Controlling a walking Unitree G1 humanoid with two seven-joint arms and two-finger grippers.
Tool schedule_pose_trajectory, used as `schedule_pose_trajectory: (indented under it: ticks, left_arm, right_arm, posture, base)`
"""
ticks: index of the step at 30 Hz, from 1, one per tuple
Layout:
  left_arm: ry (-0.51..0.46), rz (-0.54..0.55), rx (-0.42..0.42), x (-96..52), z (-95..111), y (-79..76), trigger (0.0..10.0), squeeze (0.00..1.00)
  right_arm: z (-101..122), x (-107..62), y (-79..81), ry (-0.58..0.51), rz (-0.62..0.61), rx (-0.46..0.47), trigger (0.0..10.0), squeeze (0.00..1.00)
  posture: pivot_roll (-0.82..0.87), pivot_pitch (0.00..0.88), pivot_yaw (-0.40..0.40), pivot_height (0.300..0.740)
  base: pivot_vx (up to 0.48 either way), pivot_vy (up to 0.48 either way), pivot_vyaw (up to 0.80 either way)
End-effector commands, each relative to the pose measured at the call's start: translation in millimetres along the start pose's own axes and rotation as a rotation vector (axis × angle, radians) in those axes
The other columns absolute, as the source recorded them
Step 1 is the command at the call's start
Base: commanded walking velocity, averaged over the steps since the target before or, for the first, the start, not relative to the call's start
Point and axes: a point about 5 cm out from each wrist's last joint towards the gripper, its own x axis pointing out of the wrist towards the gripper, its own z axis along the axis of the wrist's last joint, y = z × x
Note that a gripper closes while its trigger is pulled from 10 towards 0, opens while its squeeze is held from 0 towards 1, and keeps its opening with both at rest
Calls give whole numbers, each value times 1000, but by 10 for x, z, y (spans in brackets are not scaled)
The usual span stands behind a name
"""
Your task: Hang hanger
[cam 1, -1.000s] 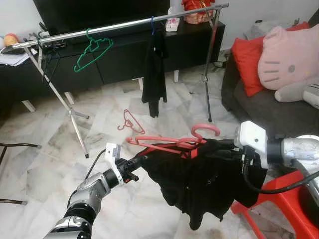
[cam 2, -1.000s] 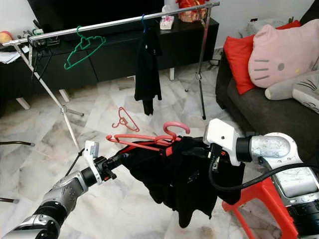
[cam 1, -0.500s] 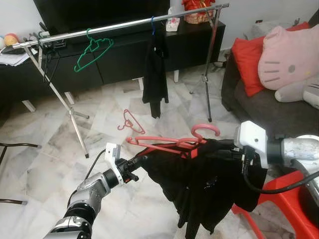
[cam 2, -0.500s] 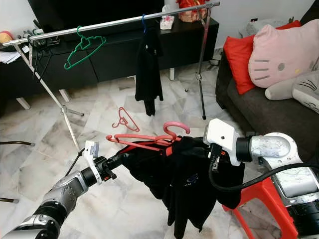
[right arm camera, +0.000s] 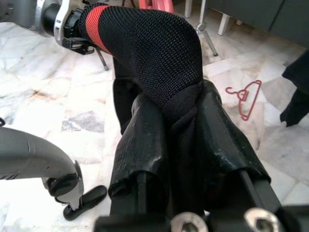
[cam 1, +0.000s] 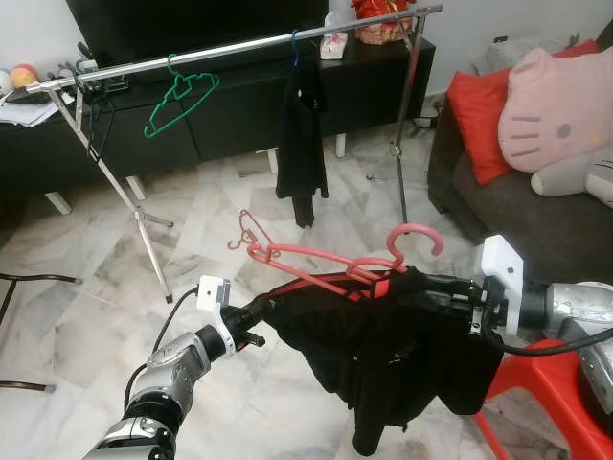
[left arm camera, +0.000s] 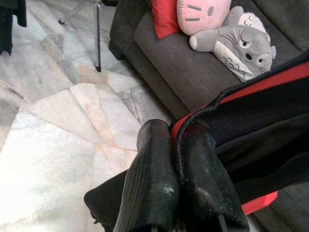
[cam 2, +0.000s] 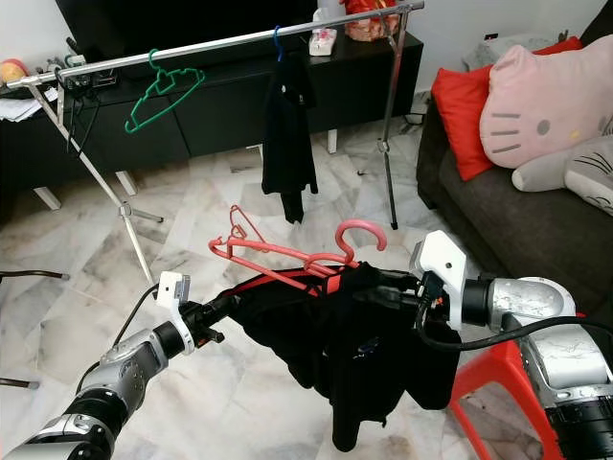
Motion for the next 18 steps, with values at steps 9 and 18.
schedule_pose_trajectory:
  ticks: [9, 18]
  left_arm:
    - [19, 130, 10, -186, -15, 188, 10000, 0]
    - [21, 133, 17, -194, -1, 198, 10000, 0]
  right_arm:
    - [50, -416, -70, 163, 52, -143, 0, 0]
    - [-132, -545, -154, 421, 16, -239, 0, 0]
  posture:
    - [-173, 65, 105, 740]
    - [-170, 66, 109, 740]
  base:
    - [0, 0, 0]
    - [0, 0, 0]
